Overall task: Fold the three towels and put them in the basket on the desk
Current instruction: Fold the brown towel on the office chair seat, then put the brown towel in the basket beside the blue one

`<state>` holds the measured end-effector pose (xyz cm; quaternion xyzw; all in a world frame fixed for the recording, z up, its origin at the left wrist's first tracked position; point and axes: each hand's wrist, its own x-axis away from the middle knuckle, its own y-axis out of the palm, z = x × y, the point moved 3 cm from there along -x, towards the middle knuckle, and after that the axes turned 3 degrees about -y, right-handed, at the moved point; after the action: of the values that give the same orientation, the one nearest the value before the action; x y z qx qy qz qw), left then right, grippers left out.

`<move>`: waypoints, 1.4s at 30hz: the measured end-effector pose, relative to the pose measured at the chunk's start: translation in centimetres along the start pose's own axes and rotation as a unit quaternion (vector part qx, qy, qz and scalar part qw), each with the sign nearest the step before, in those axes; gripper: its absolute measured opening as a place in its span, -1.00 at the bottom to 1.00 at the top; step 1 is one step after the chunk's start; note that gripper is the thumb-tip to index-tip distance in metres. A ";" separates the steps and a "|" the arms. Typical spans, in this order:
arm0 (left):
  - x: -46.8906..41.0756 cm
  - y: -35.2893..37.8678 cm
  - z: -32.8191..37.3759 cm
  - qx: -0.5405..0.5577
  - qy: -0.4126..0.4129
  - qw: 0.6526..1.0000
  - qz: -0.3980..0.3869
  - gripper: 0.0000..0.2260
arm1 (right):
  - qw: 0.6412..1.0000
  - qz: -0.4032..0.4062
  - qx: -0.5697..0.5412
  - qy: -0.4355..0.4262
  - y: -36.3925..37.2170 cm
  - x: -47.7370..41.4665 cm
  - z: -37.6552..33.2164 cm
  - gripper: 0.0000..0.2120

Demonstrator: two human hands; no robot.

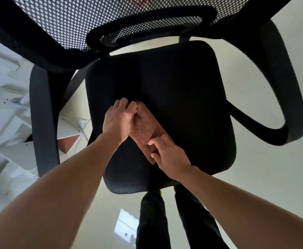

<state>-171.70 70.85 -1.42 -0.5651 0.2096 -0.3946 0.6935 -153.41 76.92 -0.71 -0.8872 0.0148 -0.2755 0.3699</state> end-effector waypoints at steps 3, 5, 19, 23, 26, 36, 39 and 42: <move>-0.3 -1.1 -0.1 -0.009 0.015 0.999 -0.030 -0.86 | 0.999 -0.019 -0.031 0.030 -0.7 0.1 -0.4 -0.72; -0.5 -2.5 -0.1 0.000 0.041 0.998 -0.039 -0.79 | 0.996 -0.007 -0.071 0.059 -1.7 0.6 -0.6 -0.75; 0.2 -2.7 4.5 -0.239 0.227 0.883 -0.334 -0.42 | 0.979 -0.016 -0.016 0.201 -2.0 2.7 0.2 -0.58; 3.3 -5.0 6.9 -0.170 0.214 0.896 -0.351 -0.63 | 0.983 0.024 -0.034 0.176 -5.6 7.1 0.6 -0.65; 5.1 -7.4 10.4 -0.071 0.166 0.917 -0.357 -0.69 | 0.984 0.048 -0.052 0.164 -9.1 11.6 1.4 -0.68; 4.3 -12.9 32.1 -0.007 0.193 0.927 -0.321 -0.67 | 0.957 0.135 -0.125 0.222 -22.9 26.4 11.6 -0.61; 3.0 -14.1 41.1 0.004 0.182 0.936 -0.301 -0.65 | 0.942 0.156 -0.180 0.237 -28.5 31.5 17.3 -0.63; 1.6 -15.0 49.1 0.046 0.174 0.937 -0.300 -0.69 | 0.927 0.193 -0.215 0.240 -34.2 35.8 22.2 -0.66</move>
<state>-139.21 99.21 26.46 -0.4916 0.1296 -0.6860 0.5205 -118.04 107.86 26.37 -0.8327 0.3330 -0.3936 0.2017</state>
